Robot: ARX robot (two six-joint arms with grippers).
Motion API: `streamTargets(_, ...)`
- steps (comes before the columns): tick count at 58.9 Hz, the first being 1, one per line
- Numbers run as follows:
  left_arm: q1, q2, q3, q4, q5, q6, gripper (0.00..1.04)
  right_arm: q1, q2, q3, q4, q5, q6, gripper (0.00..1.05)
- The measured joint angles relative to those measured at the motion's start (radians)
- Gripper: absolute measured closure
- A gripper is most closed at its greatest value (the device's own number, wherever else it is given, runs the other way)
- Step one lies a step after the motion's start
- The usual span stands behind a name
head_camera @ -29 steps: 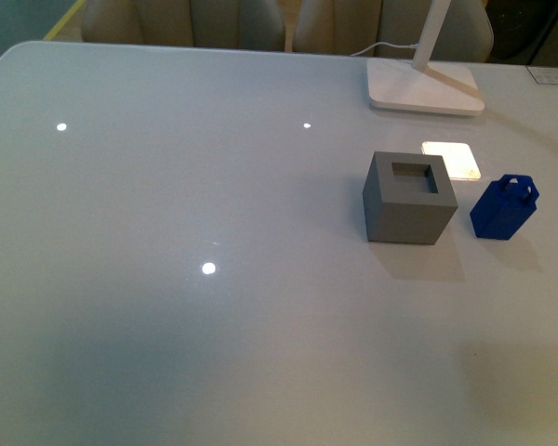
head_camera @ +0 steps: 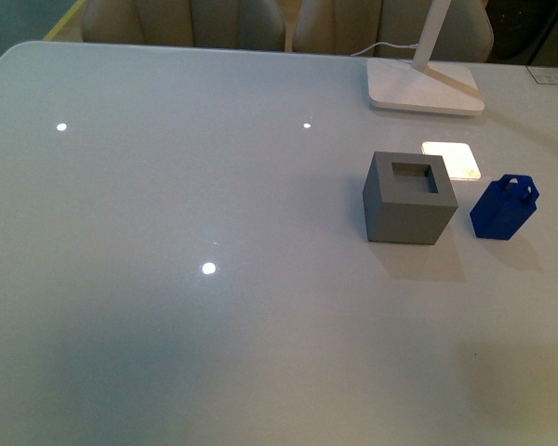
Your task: Insert blue part into gray base
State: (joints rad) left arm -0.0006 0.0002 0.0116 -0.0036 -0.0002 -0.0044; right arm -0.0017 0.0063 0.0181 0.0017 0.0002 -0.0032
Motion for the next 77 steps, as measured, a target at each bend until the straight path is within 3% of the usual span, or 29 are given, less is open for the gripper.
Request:
streamTargets(13, 0.000, 0.000, 0.000, 0.000, 0.000, 0.000, 0.07, 0.000, 0.000, 0.000, 0.000, 0.000, 0.000, 0.09)
streamTargets(17, 0.000, 0.000, 0.000, 0.000, 0.000, 0.000, 0.07, 0.002, 0.109, 0.081, -0.204, 0.044, 0.014, 0.09)
streamTargets(22, 0.000, 0.000, 0.000, 0.000, 0.000, 0.000, 0.07, -0.055, 0.330, 0.183, -0.362, -0.005, 0.014, 0.09)
streamTargets(31, 0.000, 0.000, 0.000, 0.000, 0.000, 0.000, 0.07, -0.195, 0.712, 0.322, -0.149, -0.085, -0.018, 0.09)
streamTargets(37, 0.000, 0.000, 0.000, 0.000, 0.000, 0.000, 0.07, -0.224, 0.945, 0.423, -0.014, -0.119, -0.063, 0.09)
streamTargets(54, 0.000, 0.000, 0.000, 0.000, 0.000, 0.000, 0.07, -0.174, 1.661, 0.732, 0.137, -0.102, -0.141, 0.09)
streamTargets(77, 0.000, 0.000, 0.000, 0.000, 0.000, 0.000, 0.07, -0.093, 2.055, 1.060, 0.103, -0.024, -0.062, 0.09)
